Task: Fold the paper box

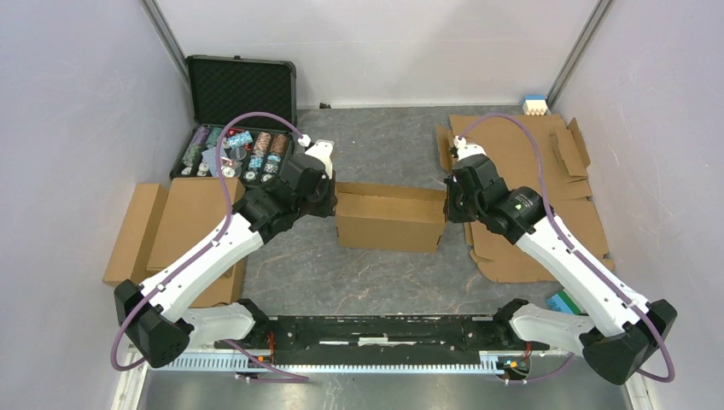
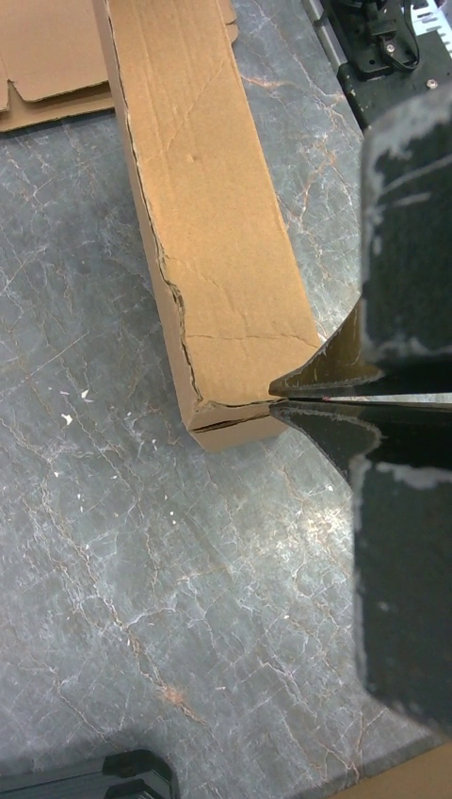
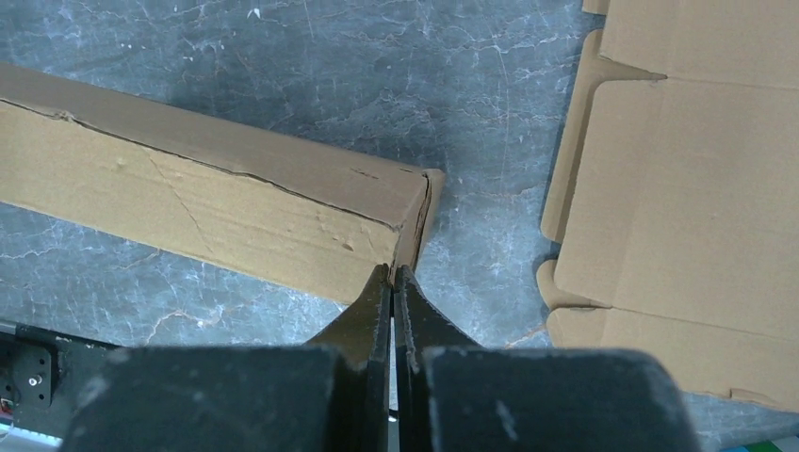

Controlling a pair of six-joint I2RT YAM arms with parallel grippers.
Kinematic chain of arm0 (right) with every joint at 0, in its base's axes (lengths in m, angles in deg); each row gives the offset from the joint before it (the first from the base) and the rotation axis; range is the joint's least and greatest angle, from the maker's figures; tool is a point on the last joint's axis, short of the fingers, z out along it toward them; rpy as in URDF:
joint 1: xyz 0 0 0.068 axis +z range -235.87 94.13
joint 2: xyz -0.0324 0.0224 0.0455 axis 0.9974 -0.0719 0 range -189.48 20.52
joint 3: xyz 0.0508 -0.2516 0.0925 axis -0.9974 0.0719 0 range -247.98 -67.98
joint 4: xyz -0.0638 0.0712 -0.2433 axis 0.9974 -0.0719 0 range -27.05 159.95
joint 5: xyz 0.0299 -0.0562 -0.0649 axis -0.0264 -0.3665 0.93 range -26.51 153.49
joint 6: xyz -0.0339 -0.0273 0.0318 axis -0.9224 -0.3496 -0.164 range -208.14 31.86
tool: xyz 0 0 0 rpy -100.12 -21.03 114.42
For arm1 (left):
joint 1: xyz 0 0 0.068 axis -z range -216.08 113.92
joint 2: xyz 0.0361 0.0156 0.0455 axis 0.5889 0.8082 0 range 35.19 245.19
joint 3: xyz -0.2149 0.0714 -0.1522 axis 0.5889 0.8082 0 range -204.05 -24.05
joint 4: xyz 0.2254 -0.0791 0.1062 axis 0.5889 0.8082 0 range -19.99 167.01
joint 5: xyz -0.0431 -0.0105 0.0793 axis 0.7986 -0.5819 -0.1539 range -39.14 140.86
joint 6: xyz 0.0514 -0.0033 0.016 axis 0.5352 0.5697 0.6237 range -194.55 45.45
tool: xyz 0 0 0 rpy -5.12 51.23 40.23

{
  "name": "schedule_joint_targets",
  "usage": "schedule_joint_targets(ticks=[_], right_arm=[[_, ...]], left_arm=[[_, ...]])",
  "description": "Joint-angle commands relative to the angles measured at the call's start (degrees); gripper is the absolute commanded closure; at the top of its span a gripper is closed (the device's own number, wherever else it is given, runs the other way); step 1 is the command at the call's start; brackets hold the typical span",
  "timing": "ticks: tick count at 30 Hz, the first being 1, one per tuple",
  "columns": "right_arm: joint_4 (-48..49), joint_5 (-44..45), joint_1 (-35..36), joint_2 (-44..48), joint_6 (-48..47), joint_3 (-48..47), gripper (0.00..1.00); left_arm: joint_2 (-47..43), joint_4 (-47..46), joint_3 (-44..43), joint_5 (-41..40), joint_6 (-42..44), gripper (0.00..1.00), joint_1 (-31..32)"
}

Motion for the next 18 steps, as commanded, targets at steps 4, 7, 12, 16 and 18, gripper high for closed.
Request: schedule_joint_targets(ticks=[4,7,12,16,18], right_arm=[[1.69,1.42,0.14,2.5,0.23,6.54,1.0],[2.42,1.75,0.18,3.37,-0.13,7.93,1.0],[2.02,0.54,0.18,2.56,0.2,6.34,1.0],[3.34,-3.53,0.18,2.18,2.14,4.5,1.0],[3.85,-4.38,0.16,2.16,2.71,3.74,1.0]], left_arm=[[-0.45,-2.1,1.89,3.35,-0.72,0.98,0.3],[-1.66,-3.29,3.75,3.1,-0.88,0.98,0.29],[-1.82,-3.55,4.16,2.77,-0.9,0.98,0.29],[-1.66,-3.6,3.65,2.17,-0.81,0.98,0.31],[-1.64,-3.55,3.39,1.97,-0.59,0.98,0.31]])
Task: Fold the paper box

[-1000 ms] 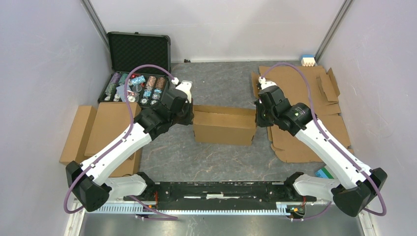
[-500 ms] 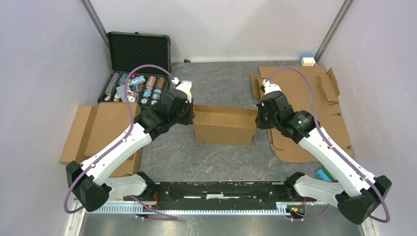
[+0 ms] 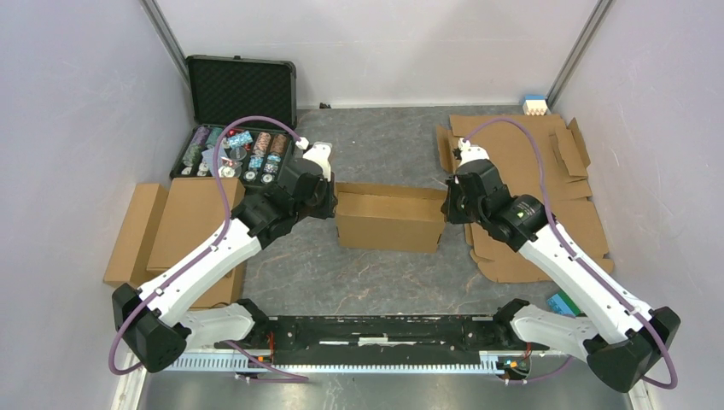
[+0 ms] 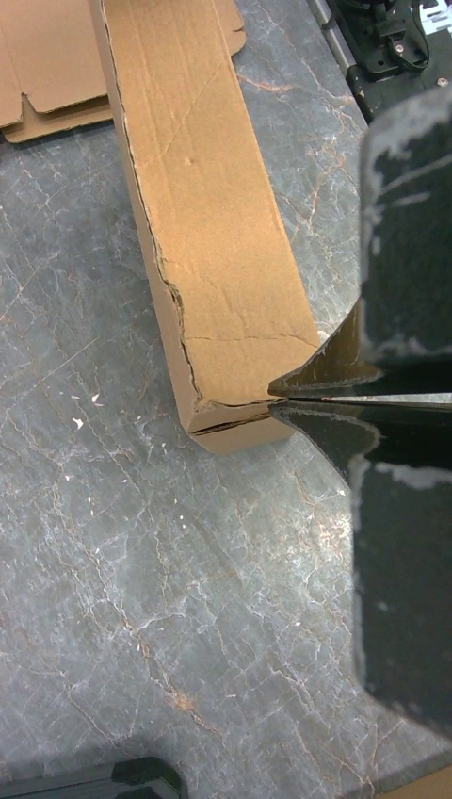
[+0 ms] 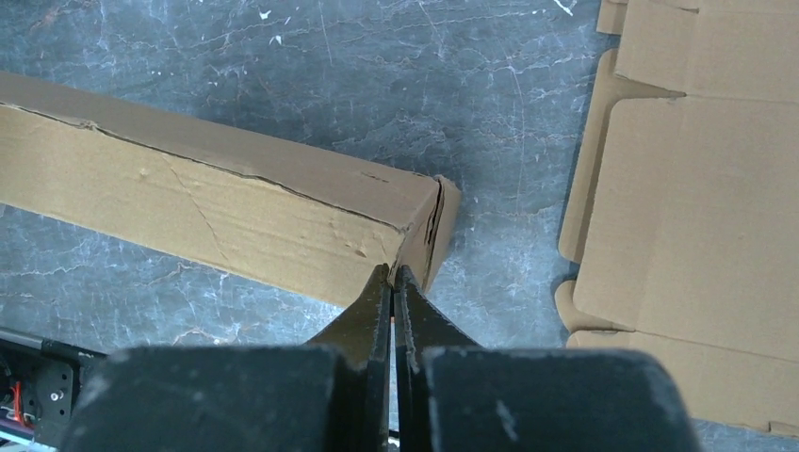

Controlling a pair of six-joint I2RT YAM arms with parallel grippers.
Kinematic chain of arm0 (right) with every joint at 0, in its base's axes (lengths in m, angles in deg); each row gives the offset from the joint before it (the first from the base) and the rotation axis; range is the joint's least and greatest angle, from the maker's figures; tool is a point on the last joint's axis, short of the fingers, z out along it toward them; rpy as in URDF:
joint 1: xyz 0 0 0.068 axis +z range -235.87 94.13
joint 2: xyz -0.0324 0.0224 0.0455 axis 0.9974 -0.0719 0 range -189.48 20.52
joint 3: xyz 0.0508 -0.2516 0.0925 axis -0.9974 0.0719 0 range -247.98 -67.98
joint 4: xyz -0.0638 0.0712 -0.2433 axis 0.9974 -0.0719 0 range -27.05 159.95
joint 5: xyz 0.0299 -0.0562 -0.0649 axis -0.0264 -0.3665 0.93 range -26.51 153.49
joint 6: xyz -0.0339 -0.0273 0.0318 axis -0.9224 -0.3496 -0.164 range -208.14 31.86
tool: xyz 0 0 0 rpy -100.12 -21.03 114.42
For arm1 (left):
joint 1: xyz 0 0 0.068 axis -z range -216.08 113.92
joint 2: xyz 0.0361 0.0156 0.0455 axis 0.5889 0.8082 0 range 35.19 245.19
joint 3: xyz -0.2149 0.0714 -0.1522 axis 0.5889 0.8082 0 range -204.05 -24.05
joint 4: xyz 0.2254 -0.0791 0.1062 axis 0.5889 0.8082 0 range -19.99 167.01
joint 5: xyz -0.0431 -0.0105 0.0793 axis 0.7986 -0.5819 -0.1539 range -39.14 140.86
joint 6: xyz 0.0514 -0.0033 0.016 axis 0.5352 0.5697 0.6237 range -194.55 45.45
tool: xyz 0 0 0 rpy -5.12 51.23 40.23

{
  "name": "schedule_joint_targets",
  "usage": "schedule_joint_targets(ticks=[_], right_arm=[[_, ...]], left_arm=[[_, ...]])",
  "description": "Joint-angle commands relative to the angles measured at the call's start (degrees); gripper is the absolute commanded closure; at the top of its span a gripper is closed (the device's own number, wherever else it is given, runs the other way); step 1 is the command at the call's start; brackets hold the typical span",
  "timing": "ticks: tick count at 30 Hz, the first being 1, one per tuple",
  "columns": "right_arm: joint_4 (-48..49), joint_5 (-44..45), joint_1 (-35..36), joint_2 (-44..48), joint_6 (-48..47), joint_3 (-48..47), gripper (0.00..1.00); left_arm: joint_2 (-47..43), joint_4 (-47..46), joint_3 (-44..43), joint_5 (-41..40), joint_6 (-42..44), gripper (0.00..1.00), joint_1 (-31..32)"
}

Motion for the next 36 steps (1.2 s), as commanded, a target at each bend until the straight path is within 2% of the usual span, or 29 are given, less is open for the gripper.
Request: schedule_joint_targets(ticks=[1,12,19,36], right_arm=[[-2.7,-3.76,0.11,-1.44,2.07,-1.71,1.0],[-6.34,1.45,-0.22,-1.33,0.39,-2.27,1.0],[-6.88,0.28,-0.37,-1.78,0.65,-5.4,1.0],[-4.84,-4.6,-1.06,-1.9,4.09,-6.04,1.0]], left_arm=[[0.29,0.41,-0.12,1.89,-0.54,0.98,0.3],[0.46,1.12,-0.94,1.1,0.01,0.98,0.29],[0.31,1.2,-0.95,0.93,0.07,0.98,0.3],[0.73,1.22,-0.71,0.75,-0.02,0.98,0.29]])
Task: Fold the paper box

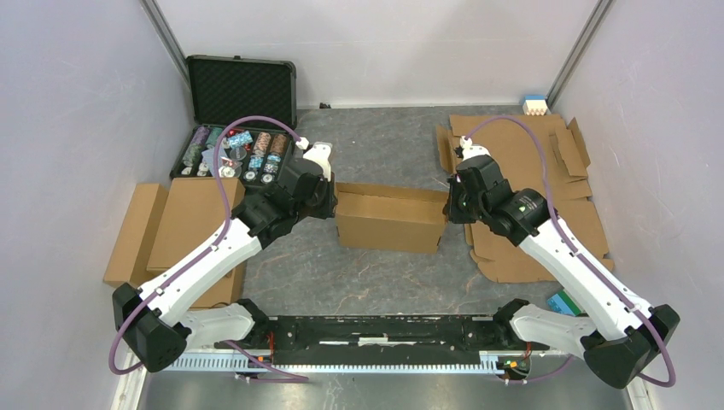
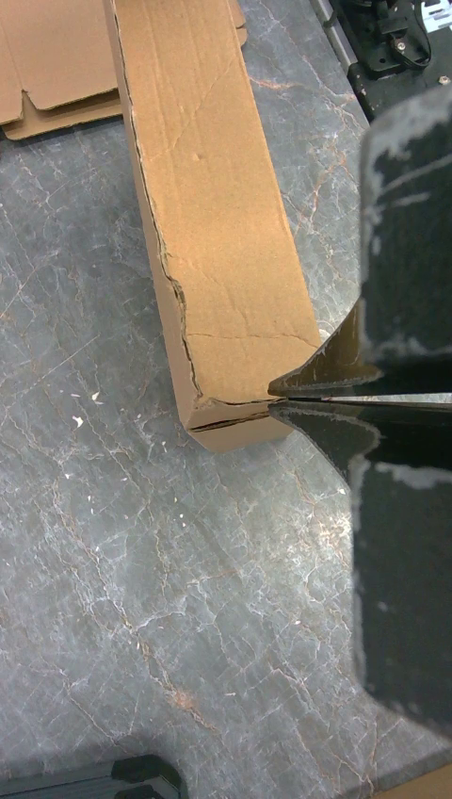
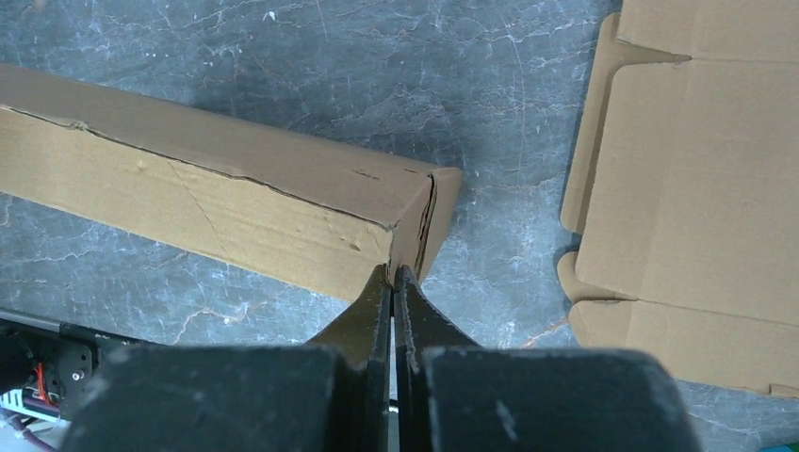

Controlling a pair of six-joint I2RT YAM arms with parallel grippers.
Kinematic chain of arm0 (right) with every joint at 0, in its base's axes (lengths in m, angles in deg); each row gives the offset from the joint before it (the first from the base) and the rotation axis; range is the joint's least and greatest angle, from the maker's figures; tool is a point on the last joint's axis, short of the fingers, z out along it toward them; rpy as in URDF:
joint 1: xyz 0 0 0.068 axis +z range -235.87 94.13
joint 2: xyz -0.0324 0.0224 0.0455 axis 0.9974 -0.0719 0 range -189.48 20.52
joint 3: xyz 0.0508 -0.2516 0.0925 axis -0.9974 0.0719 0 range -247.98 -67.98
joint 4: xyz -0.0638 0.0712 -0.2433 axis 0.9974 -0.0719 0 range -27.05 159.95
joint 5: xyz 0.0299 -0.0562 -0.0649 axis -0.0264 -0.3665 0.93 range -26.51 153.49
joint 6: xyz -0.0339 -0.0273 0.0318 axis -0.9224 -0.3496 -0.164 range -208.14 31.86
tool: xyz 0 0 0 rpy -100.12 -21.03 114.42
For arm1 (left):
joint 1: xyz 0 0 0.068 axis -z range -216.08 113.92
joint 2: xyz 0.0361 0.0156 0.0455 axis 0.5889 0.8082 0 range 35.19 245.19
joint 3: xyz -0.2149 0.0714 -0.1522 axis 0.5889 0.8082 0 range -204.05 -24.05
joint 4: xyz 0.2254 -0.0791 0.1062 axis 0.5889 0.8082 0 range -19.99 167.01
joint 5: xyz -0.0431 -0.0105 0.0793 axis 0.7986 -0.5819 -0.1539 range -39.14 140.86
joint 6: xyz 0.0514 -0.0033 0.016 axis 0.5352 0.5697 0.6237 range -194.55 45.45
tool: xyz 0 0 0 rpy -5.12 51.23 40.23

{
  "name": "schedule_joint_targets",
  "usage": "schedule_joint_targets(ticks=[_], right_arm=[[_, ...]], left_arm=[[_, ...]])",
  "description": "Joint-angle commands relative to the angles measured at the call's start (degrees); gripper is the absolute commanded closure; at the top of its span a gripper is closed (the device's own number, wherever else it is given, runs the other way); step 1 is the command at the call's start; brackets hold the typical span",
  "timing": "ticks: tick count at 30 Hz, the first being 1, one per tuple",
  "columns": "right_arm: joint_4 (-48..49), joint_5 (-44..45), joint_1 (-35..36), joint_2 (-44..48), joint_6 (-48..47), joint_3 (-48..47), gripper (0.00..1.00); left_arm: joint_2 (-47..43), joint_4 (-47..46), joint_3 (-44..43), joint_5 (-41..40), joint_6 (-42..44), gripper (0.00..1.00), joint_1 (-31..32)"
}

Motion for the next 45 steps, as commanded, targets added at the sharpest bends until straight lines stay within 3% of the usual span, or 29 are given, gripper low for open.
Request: schedule_joint_targets(ticks=[1,13,26,41,45], right_arm=[[0.78,-3.31,-0.27,-0.36,2.29,-2.19,1.0],[0.81,-4.06,-1.15,0.12,3.03,-1.87,1.0],[-4.06,5.63,-1.17,1.06,-3.3,2.05,1.0],[2.45,-1.82,-1.15,1.51,-1.44,8.03,1.0],[1.37,0.88,-1.21,1.17,-1.29,7.14,1.0]], left_arm=[[0.63,1.26,-0.69,1.02,-0.04,0.98,0.29],[0.79,1.2,-0.77,0.8,0.01,0.98,0.35],[0.38,1.48,-0.51,0.42,0.14,0.98,0.29],[0.71,1.31,0.81,0.4,-0.48,0.98,0.39],[0.53,1.28,0.76,0.2,-0.41,0.98,0.38]])
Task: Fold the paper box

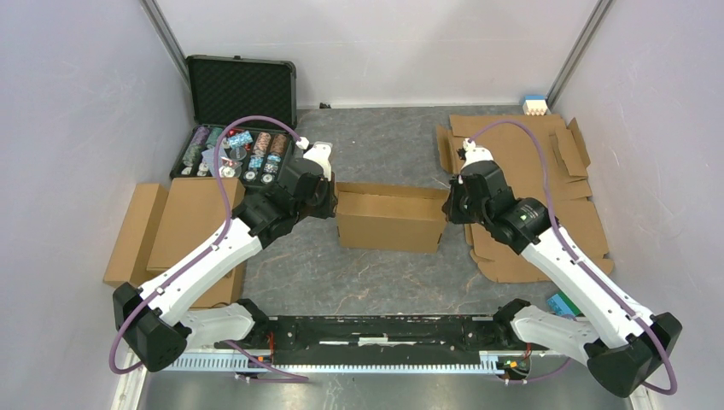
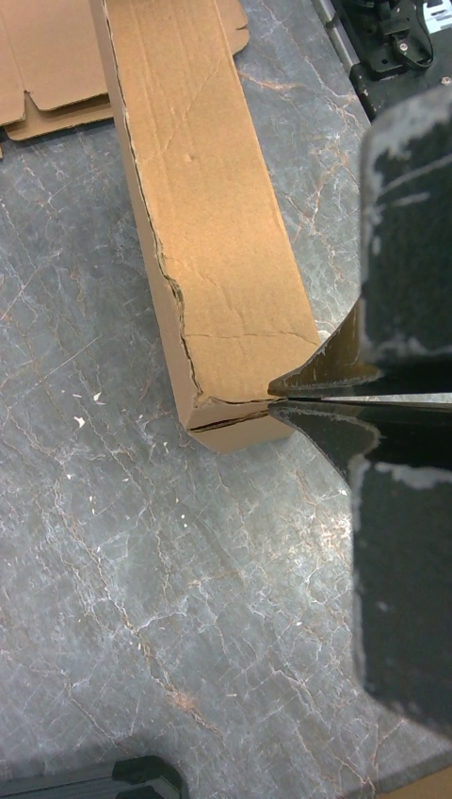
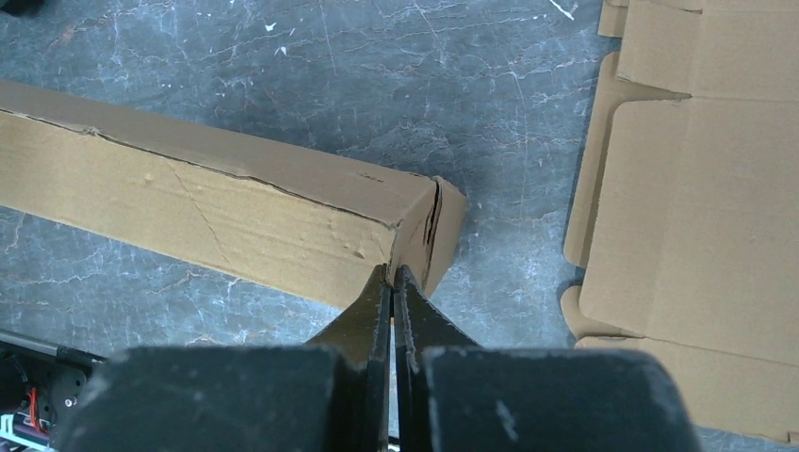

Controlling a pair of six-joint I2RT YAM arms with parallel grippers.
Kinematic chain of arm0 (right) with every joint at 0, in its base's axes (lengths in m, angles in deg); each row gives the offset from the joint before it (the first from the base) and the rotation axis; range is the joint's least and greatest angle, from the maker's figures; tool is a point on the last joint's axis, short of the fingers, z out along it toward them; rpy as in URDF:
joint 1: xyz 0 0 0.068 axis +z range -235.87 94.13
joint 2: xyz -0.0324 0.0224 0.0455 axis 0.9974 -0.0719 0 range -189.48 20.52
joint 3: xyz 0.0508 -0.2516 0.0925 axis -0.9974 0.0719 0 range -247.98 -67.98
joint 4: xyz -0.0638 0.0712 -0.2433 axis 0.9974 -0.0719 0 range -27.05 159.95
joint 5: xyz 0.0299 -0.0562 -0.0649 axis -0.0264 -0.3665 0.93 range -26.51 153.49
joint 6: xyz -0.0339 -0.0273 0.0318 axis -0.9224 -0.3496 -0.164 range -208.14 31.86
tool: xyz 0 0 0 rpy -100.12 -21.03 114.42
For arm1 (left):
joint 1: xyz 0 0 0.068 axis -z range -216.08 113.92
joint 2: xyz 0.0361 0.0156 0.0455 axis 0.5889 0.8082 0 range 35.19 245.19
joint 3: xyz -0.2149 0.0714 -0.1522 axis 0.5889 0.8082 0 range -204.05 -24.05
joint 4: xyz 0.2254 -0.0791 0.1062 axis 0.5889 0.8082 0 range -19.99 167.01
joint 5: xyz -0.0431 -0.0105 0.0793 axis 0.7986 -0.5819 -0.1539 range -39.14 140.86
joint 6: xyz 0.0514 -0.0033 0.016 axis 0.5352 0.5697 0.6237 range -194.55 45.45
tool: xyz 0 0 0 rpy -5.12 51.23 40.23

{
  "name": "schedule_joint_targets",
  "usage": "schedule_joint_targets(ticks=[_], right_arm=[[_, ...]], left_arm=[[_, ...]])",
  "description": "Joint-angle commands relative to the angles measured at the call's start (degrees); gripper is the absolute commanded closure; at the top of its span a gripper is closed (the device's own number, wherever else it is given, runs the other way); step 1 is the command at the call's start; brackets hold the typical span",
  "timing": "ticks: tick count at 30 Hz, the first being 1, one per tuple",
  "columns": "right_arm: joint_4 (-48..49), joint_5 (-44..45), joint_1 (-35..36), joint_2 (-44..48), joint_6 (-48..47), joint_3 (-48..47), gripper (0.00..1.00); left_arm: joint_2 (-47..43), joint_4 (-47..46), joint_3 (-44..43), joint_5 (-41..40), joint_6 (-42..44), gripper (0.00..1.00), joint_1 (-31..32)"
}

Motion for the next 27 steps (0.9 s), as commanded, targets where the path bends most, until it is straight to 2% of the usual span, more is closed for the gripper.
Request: schedule_joint_targets(ticks=[1,3,5,6,12,16,19,21,26,27], right_arm=[[-6.61,2.53,-0.12,-1.92,0.0,1.16,1.0],[-7.56,4.46,-0.12,-2.07,-1.2,0.15,0.97],[-7.79,5.66,-0.12,-1.65,-2.01,-0.4,0.86],[-7.71,6.03,-0.12,-1.38,-2.33,-0.39,0.84],[-8.09,6.34,-0.12,-1.89,-3.68,-1.13,0.77],[-7.83,6.41,-0.12,-1.5,-3.71,-1.69,0.79],[-7.66,4.93,-0.12,-1.28,-2.78,-2.29,0.88],[-7.62,2.64,-0.13,-1.56,-1.87,-2.87,0.99],[-6.92,0.58,-0.15,-1.71,-0.18,-4.46,1.0],[-7.43,0.96,-0.12,-1.95,-0.24,-5.21,0.96]], left_arm=[[0.26,1.55,0.72,0.31,-0.47,0.98,0.36],[0.1,1.54,0.56,0.14,-0.3,0.98,0.36],[0.09,1.59,0.41,-0.08,-0.13,0.98,0.36],[0.08,1.63,0.37,-0.13,-0.04,0.98,0.36],[-0.13,1.68,0.36,-0.66,0.19,0.98,0.36],[-0.26,1.72,0.3,-0.68,0.18,0.98,0.36],[-0.3,1.71,0.21,-0.58,0.1,0.98,0.37],[-0.29,1.72,0.04,-0.55,0.05,0.98,0.36],[-0.05,1.72,-0.07,-0.4,0.05,0.98,0.38],[0.02,1.72,-0.09,-0.4,0.05,0.98,0.36]])
